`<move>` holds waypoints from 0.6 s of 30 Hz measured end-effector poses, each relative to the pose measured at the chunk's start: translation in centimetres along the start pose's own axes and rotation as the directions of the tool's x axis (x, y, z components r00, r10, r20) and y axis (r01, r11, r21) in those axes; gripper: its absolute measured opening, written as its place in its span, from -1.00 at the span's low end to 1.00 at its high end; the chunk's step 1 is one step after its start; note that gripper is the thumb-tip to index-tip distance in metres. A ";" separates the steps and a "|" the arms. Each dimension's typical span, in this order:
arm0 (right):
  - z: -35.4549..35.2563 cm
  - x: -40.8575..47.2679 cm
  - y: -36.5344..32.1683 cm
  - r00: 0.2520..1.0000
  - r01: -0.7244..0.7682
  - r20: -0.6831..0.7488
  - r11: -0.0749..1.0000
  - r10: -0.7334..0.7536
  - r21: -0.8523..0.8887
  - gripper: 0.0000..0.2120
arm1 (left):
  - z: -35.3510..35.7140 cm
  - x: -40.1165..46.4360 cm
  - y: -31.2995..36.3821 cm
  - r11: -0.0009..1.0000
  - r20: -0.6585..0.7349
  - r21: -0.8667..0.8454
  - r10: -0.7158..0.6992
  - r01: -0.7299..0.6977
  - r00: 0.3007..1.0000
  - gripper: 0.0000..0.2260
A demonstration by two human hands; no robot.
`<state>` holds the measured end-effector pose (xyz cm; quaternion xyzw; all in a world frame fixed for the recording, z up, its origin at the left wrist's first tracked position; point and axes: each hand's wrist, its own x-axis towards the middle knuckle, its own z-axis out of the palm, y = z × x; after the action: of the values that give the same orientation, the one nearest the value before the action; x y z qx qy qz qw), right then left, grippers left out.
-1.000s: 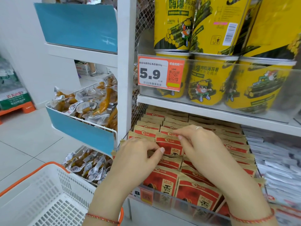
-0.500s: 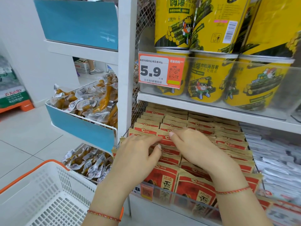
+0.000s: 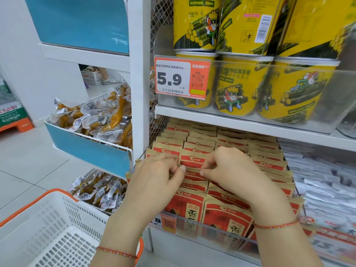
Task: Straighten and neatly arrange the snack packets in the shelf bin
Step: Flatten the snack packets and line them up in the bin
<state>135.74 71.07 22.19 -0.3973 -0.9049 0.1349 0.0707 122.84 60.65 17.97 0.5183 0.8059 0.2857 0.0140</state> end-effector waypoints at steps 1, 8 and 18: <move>0.0 -0.1 -0.1 1.000 0.003 -0.017 1.000 -0.004 -0.025 -0.91 | 0.1 0.0 0.0 1.000 -0.014 -0.001 0.004 -0.004 1.000 -0.65; -1.3 -1.0 -0.3 0.987 0.056 -0.149 0.998 -0.058 -0.019 -0.86 | 0.1 -0.3 0.2 0.995 -0.102 -0.086 -0.052 0.043 0.993 -0.72; -4.1 -2.4 -0.3 0.459 0.444 -0.888 0.863 0.013 0.242 -0.87 | -0.2 -0.4 0.1 0.954 -0.153 -0.298 -0.082 0.034 0.985 -0.70</move>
<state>138.14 69.87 26.10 -0.2605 -0.7310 0.1071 0.6216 123.08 60.24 18.13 0.4614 0.7678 0.4433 0.0332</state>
